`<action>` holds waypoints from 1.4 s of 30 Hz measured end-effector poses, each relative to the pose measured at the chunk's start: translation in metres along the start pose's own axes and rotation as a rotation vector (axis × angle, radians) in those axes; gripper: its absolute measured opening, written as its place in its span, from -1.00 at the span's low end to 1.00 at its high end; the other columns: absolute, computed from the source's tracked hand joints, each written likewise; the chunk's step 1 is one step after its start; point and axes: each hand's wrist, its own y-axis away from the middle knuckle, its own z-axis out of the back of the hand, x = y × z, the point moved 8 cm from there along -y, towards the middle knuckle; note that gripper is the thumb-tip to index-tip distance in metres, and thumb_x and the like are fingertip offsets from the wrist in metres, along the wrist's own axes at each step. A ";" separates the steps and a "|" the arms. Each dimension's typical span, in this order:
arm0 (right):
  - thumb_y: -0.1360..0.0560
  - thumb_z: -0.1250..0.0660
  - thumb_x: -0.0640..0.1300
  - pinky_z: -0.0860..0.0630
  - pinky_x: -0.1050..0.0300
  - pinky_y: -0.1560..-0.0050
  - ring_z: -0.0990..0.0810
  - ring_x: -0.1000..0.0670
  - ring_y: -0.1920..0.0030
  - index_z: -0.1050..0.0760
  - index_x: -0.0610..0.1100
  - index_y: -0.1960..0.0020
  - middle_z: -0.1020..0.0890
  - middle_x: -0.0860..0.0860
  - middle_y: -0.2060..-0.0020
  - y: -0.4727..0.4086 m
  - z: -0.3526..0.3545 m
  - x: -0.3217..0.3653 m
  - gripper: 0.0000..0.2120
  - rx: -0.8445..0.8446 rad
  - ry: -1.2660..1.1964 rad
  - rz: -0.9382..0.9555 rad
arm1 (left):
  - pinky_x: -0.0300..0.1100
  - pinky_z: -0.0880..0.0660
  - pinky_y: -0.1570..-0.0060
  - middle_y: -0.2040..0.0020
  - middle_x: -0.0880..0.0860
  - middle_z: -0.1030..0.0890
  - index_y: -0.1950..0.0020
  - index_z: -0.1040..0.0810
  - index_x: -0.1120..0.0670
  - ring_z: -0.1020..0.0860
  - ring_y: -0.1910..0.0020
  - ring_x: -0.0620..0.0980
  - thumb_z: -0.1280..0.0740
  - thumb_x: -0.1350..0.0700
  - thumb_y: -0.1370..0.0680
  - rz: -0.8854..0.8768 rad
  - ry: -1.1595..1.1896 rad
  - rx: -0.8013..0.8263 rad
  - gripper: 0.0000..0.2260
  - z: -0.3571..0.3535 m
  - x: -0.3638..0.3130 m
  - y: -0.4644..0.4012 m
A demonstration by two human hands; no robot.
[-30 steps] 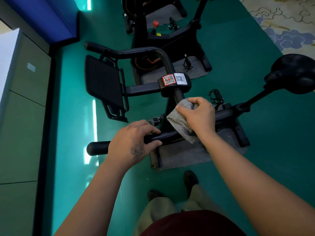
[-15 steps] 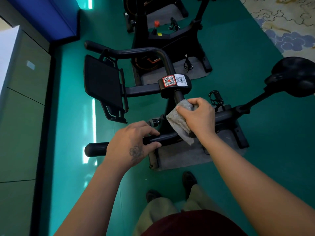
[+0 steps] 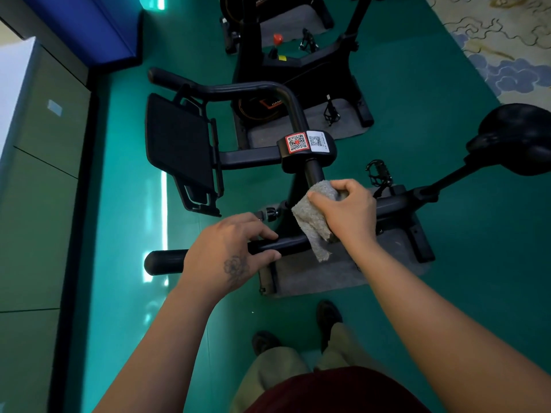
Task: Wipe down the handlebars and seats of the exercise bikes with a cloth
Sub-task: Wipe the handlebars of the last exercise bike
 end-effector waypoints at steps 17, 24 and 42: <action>-0.42 -0.57 0.18 -0.48 0.16 0.20 -0.59 0.10 0.09 -0.50 -0.02 -0.01 -0.60 0.10 0.07 0.001 0.004 -0.001 -0.62 0.036 0.013 -0.023 | -0.11 -0.60 0.12 0.03 -0.29 -0.58 -0.07 -0.70 -0.24 -0.56 0.08 -0.26 -0.52 -0.28 -0.47 0.024 0.011 0.008 -0.76 -0.002 0.001 0.001; -0.41 -0.57 0.21 -0.44 0.18 0.23 -0.59 0.11 0.14 -0.53 -0.06 0.06 -0.62 0.08 0.13 -0.028 -0.004 0.015 -0.60 -0.003 -0.033 -0.017 | -0.15 -0.57 0.13 0.03 -0.29 -0.58 -0.07 -0.71 -0.23 -0.55 0.08 -0.23 -0.53 -0.27 -0.47 0.034 0.008 0.004 -0.76 0.000 0.001 -0.001; -0.47 -0.57 0.14 -0.54 0.17 0.16 -0.64 0.05 0.10 -0.53 -0.12 -0.01 -0.65 0.01 0.06 -0.032 -0.012 -0.001 -0.61 0.109 -0.207 -0.105 | -0.12 -0.60 0.12 0.03 -0.29 -0.58 -0.07 -0.71 -0.22 -0.57 0.07 -0.23 -0.53 -0.27 -0.47 0.038 0.012 0.010 -0.75 -0.001 0.000 -0.001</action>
